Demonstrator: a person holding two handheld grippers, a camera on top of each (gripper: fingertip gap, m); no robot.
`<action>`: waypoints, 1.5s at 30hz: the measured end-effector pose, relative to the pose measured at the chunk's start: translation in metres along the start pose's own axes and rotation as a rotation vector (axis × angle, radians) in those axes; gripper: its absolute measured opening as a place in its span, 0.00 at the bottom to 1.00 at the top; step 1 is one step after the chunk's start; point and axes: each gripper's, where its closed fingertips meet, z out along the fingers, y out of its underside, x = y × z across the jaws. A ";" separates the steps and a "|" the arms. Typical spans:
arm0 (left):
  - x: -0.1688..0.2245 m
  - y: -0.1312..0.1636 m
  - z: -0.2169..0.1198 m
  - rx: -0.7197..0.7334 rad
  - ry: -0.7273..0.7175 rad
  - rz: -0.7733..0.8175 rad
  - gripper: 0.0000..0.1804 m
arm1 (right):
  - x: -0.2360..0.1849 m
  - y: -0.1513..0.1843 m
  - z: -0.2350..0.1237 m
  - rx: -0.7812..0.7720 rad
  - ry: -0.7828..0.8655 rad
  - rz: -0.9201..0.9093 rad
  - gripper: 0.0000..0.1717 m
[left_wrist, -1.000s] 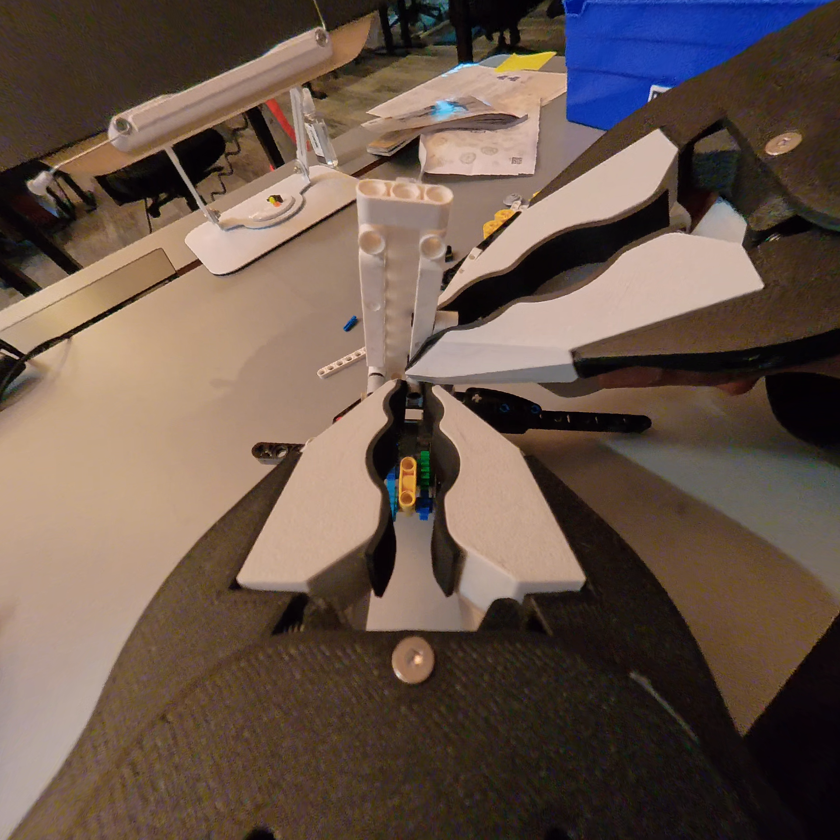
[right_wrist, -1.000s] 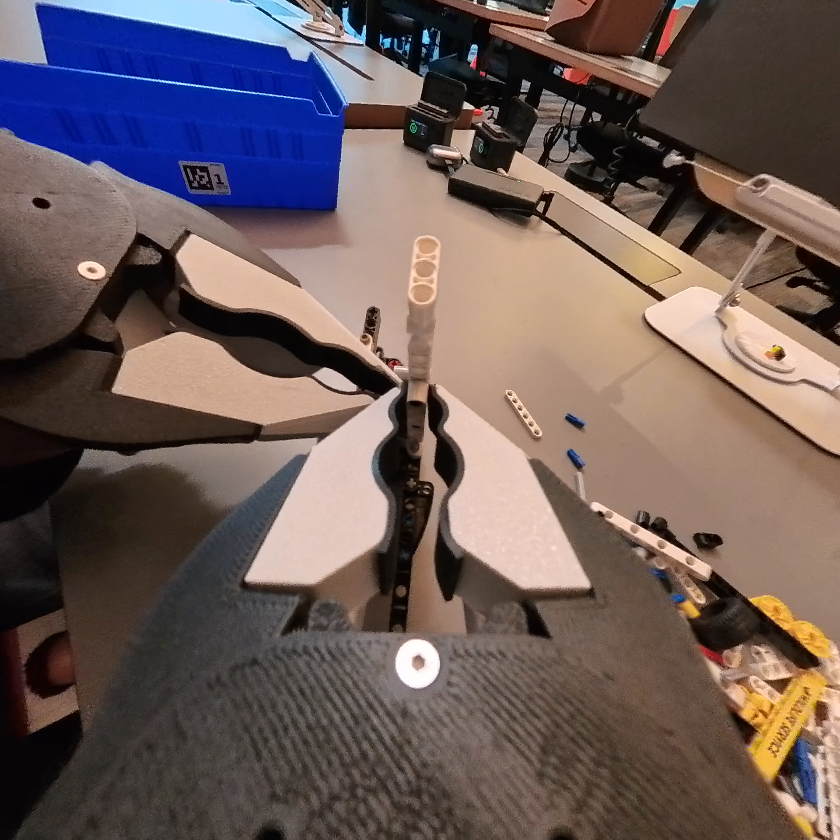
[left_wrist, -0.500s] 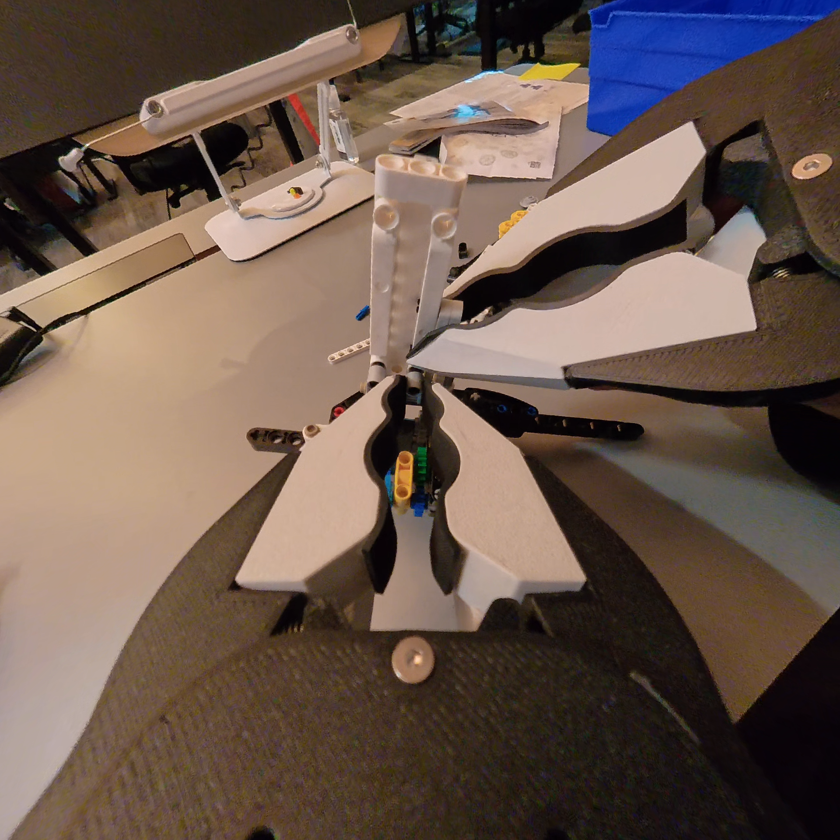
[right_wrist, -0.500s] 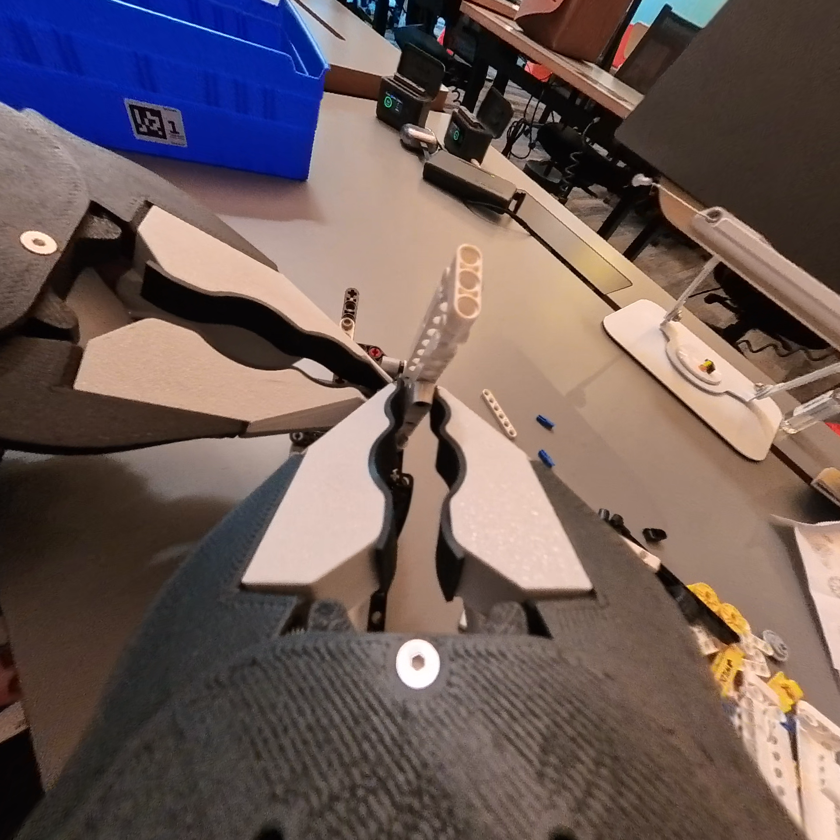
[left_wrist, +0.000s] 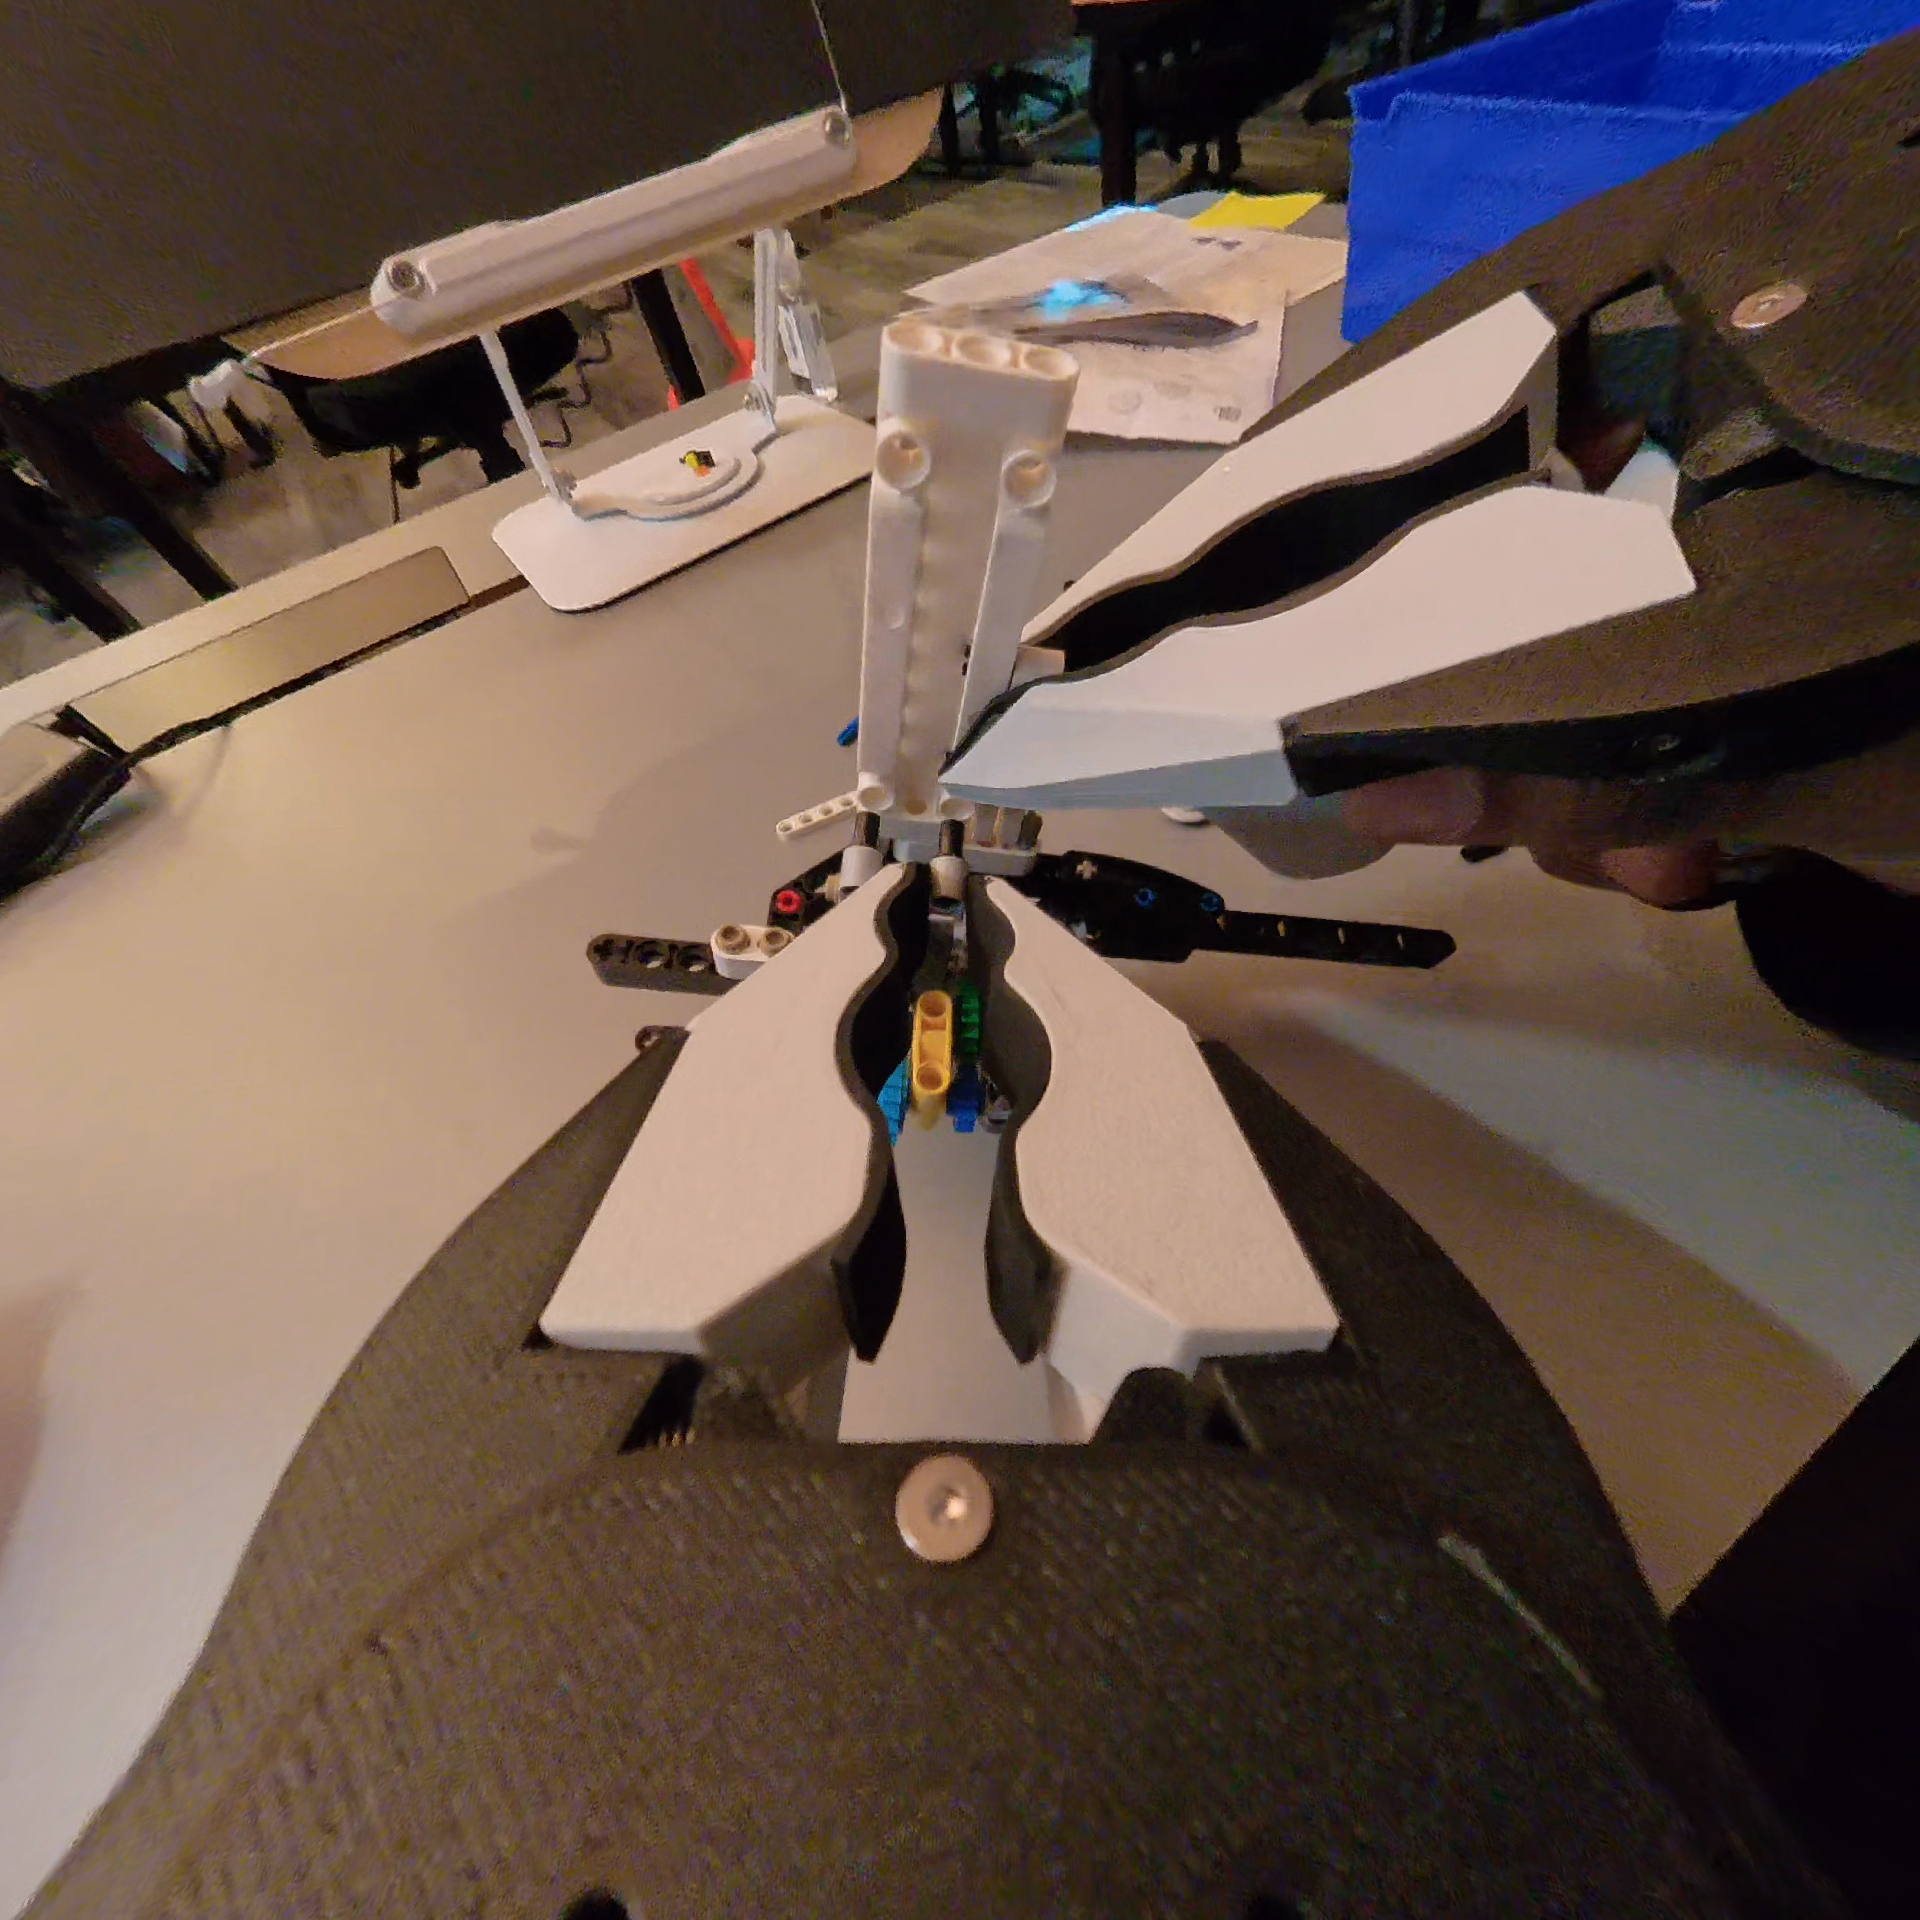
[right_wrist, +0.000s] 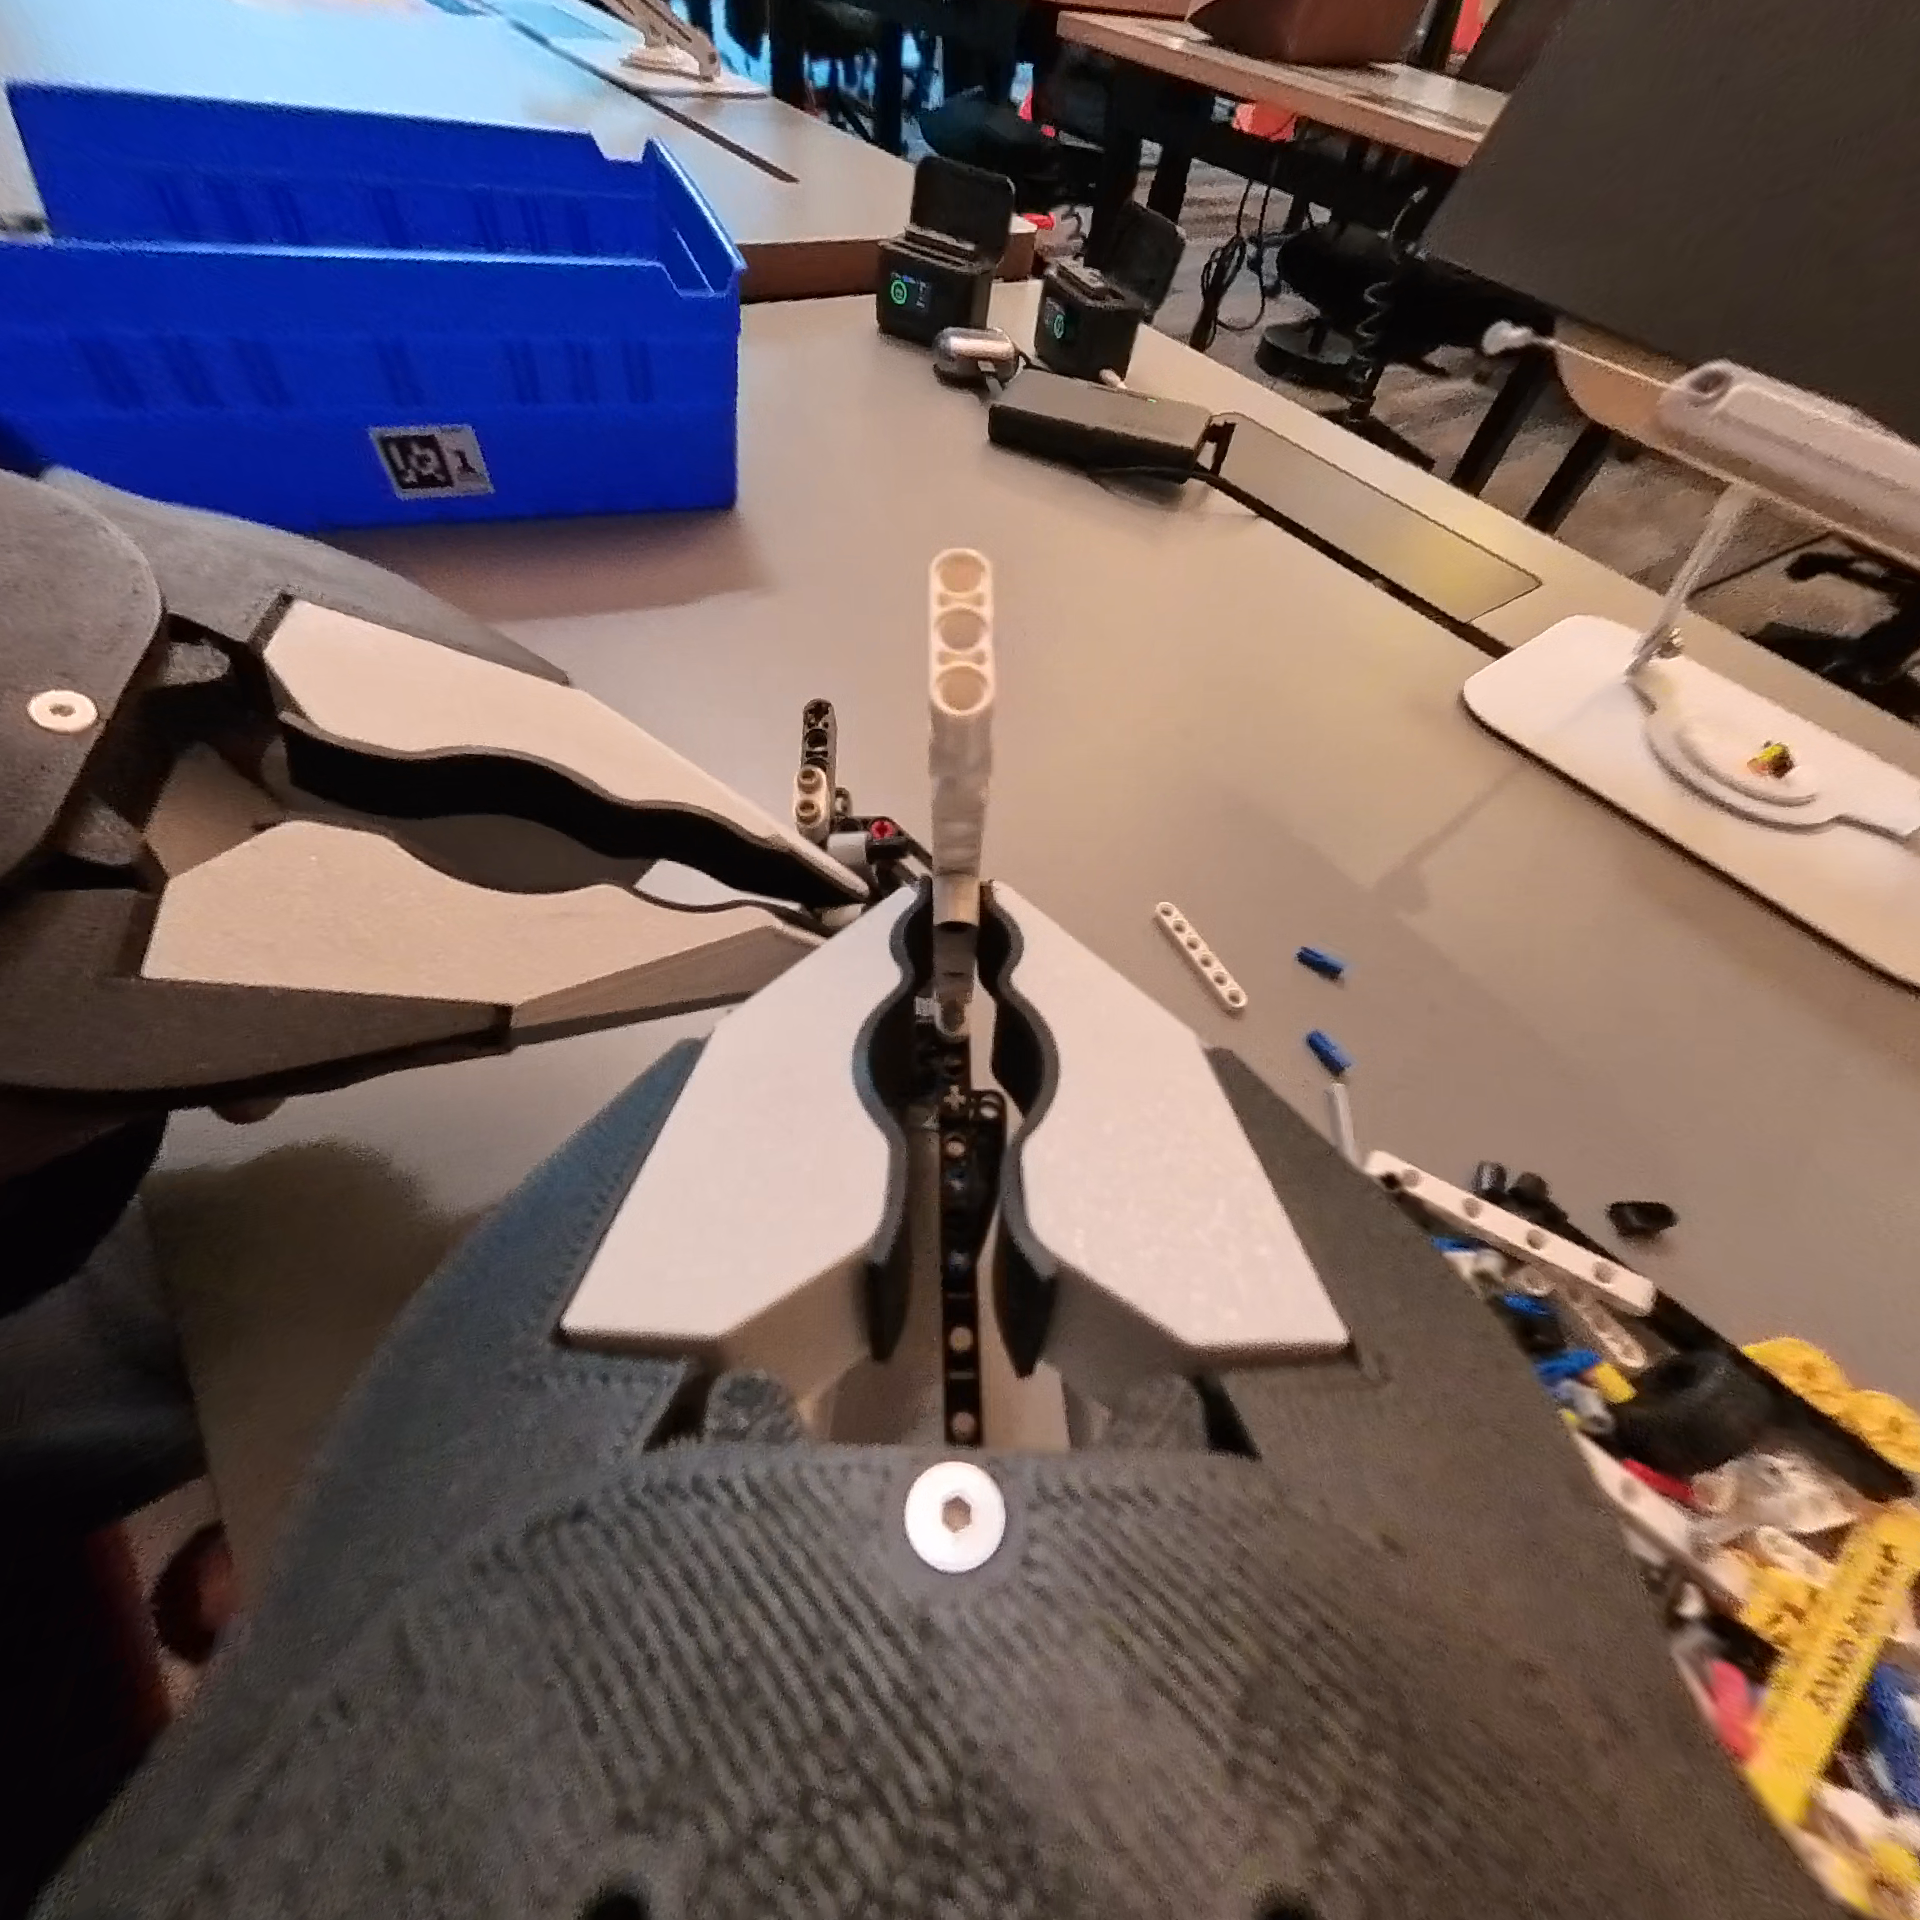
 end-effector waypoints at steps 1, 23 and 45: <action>0.000 0.001 0.000 -0.001 -0.004 0.007 0.03 | 0.000 0.000 0.000 0.009 -0.007 0.024 0.03; 0.001 0.006 -0.084 0.138 0.179 -0.161 0.18 | -0.058 0.020 -0.034 0.159 -0.077 -0.676 0.04; 0.044 0.042 -0.034 -0.125 0.359 0.041 0.10 | -0.055 0.067 -0.073 0.109 -0.042 -0.804 0.10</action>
